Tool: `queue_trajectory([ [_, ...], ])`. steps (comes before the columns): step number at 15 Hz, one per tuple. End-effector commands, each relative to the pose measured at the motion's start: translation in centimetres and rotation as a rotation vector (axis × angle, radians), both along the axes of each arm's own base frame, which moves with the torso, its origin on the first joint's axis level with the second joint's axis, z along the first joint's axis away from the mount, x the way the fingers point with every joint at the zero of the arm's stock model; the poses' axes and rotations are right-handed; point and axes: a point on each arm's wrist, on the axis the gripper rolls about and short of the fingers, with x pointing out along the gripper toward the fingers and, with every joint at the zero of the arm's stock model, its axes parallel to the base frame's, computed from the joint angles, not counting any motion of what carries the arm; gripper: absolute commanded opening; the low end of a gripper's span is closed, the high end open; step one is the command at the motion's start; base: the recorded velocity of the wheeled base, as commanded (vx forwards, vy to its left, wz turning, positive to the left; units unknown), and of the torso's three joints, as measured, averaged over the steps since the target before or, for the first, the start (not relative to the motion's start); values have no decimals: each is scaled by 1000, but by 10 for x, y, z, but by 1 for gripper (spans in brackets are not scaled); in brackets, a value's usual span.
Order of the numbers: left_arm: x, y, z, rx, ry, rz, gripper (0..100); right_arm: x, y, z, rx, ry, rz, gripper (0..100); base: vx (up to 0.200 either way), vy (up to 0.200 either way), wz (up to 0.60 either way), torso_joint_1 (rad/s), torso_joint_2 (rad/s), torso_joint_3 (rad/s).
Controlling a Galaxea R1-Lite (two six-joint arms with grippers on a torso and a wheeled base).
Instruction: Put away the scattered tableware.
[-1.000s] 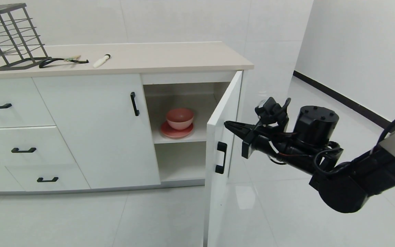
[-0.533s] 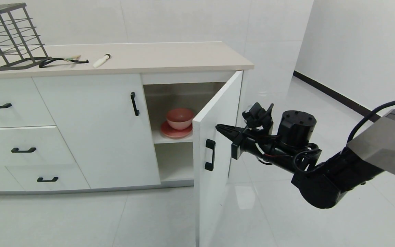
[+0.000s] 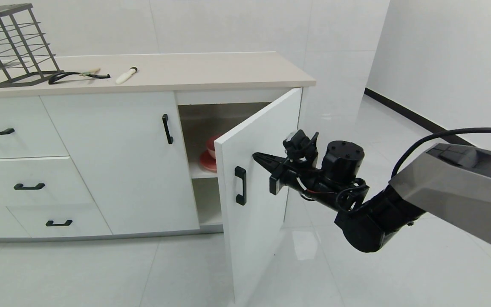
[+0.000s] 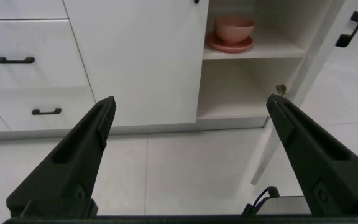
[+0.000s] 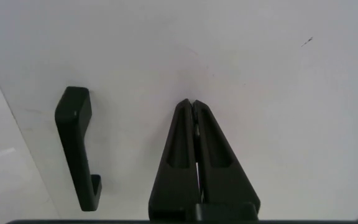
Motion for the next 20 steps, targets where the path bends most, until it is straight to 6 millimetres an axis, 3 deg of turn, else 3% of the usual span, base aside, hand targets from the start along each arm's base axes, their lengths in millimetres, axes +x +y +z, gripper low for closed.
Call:
queue_trajectory([
  [1, 0, 0, 0, 0, 0, 0, 100, 11, 7, -14, 7, 0, 0, 0, 0, 0, 0, 0, 0, 0],
  [14, 0, 0, 0, 0, 0, 3, 100, 63, 37, -35, 119, -88, -42, 0, 0, 0, 0, 0, 0, 0],
  [18, 0, 0, 0, -2, 0, 2, 100, 67, 31, -23, 165, -135, -50, 0, 0, 0, 0, 0, 0, 0],
  [20, 0, 0, 0, -2, 0, 3, 100, 63, 20, -5, 172, -148, -65, 0, 0, 0, 0, 0, 0, 0],
])
